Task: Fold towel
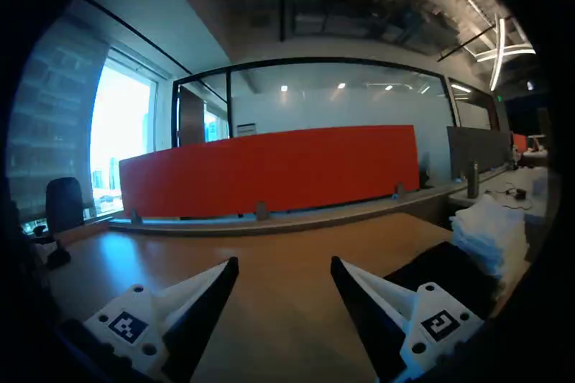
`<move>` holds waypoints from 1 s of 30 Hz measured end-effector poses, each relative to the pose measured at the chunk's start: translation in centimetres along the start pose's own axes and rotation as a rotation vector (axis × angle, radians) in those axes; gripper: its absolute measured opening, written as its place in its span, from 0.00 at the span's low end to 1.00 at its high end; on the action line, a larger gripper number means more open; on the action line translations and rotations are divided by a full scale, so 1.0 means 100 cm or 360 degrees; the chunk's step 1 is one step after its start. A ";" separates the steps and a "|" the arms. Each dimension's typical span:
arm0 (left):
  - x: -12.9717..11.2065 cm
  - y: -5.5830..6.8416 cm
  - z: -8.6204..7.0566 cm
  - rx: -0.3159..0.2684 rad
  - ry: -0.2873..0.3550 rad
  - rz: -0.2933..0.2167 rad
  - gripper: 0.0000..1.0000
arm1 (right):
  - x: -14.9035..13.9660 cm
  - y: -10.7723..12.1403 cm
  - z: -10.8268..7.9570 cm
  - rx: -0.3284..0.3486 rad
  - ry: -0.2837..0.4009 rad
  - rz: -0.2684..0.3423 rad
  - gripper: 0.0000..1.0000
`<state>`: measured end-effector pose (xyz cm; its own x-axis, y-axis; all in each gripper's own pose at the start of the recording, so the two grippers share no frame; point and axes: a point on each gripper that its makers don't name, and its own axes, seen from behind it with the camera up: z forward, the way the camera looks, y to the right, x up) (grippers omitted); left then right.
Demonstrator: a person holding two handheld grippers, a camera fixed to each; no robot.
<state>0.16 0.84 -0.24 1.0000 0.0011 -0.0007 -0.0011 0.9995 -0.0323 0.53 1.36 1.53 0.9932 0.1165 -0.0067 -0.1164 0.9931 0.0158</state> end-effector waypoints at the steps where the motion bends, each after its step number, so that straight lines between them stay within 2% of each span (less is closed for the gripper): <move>1: 0.000 0.000 0.000 0.0000 0.0000 0.0000 0.94 | -0.001 0.001 0.000 -0.0002 0.0001 0.0002 0.99; 18: 0.000 0.000 0.000 0.0000 0.0000 0.0000 0.94 | -0.025 -0.002 -0.004 0.0002 -0.0014 -0.0082 0.99; 30: 0.000 0.000 0.000 0.0000 0.0000 0.0000 0.95 | -0.023 -0.001 -0.006 -0.0011 0.0006 -0.0111 0.99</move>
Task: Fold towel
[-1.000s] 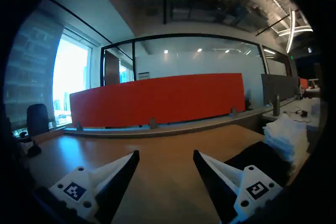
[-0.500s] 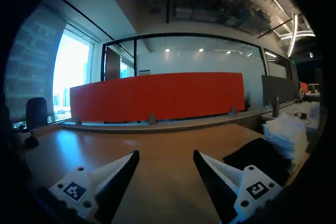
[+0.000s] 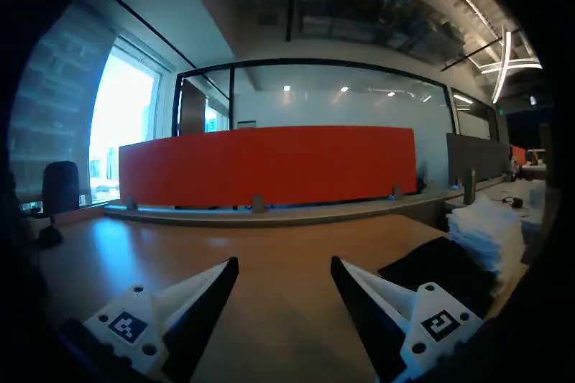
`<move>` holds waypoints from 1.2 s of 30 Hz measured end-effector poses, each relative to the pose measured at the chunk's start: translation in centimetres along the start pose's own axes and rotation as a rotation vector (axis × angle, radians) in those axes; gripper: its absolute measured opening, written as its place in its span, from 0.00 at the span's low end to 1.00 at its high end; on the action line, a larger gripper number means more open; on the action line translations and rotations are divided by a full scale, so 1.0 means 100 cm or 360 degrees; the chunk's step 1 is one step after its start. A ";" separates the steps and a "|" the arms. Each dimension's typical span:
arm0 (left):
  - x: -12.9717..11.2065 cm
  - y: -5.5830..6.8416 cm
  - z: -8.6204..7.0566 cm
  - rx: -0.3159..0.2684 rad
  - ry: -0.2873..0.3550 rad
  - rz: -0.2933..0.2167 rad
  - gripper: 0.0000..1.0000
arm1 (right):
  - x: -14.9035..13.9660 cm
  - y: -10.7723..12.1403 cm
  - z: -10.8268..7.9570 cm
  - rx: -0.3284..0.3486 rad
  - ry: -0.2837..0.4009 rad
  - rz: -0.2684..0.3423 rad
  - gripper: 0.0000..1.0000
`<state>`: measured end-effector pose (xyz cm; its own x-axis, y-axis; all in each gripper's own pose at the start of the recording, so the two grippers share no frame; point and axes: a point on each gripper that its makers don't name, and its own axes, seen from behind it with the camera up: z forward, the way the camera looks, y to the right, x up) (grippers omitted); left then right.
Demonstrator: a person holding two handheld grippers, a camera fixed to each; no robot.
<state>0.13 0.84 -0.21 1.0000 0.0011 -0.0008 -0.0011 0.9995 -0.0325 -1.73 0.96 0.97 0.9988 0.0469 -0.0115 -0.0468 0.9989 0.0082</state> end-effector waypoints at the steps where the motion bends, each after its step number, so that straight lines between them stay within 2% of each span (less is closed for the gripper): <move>1: 0.000 0.000 0.000 0.0000 0.0000 0.0000 0.94 | 0.000 -0.001 0.000 0.0000 0.0001 -0.0003 0.99; 15: 0.000 0.000 0.000 0.0000 0.0000 0.0000 0.94 | 0.000 -0.009 -0.004 0.0014 0.0018 -0.0069 0.99; 36: 0.000 0.000 -0.001 0.0000 0.0000 0.0000 0.94 | 0.002 -0.011 -0.004 0.0010 0.0018 -0.0067 0.99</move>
